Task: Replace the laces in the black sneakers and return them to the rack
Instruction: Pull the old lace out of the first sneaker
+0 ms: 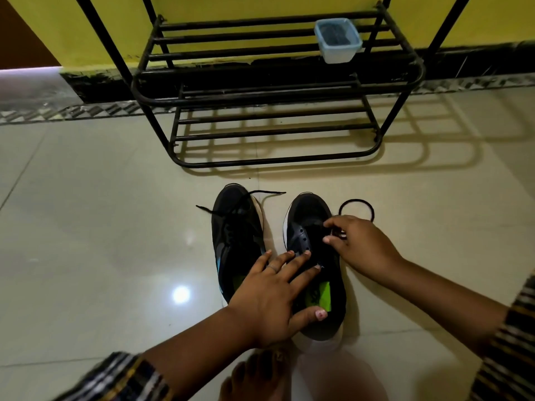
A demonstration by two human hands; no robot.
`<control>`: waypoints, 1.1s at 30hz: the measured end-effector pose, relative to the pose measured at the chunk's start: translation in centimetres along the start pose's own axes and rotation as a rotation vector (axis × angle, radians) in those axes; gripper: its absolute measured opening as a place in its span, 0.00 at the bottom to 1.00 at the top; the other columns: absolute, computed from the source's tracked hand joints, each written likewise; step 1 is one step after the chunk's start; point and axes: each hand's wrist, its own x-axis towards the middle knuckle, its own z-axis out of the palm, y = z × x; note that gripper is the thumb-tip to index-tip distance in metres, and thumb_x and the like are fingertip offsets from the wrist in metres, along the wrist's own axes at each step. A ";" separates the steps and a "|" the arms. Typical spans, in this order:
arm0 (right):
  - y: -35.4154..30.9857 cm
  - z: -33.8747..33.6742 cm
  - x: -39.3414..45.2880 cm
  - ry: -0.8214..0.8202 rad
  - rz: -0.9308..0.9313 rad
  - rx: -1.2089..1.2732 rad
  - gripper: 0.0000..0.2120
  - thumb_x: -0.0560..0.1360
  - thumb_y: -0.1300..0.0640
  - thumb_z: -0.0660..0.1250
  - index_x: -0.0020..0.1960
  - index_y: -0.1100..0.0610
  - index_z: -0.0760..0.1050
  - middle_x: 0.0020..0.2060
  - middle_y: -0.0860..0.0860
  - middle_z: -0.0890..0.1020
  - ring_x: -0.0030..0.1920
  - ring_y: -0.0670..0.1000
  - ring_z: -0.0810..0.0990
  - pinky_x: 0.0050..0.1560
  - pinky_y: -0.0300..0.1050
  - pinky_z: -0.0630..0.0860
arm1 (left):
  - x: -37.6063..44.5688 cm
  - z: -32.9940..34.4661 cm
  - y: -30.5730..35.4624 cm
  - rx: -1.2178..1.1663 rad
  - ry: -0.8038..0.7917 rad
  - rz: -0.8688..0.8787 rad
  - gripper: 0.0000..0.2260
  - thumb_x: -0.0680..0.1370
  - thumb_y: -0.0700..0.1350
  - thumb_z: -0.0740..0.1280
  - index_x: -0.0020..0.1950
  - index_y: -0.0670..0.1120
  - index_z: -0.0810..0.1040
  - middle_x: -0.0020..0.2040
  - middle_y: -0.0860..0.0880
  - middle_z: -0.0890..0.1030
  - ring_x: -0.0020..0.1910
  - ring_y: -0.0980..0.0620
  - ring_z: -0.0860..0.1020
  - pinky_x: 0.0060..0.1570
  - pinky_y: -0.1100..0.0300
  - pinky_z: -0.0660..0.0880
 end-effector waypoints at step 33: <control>-4.7 -7.1 -0.4 0.119 0.047 0.711 0.13 0.76 0.48 0.65 0.38 0.55 0.68 0.30 0.50 0.73 0.22 0.41 0.64 0.25 0.38 0.60 | 0.0 0.1 -0.2 -0.025 -0.009 0.002 0.35 0.72 0.70 0.38 0.77 0.59 0.43 0.78 0.54 0.43 0.77 0.51 0.43 0.73 0.49 0.37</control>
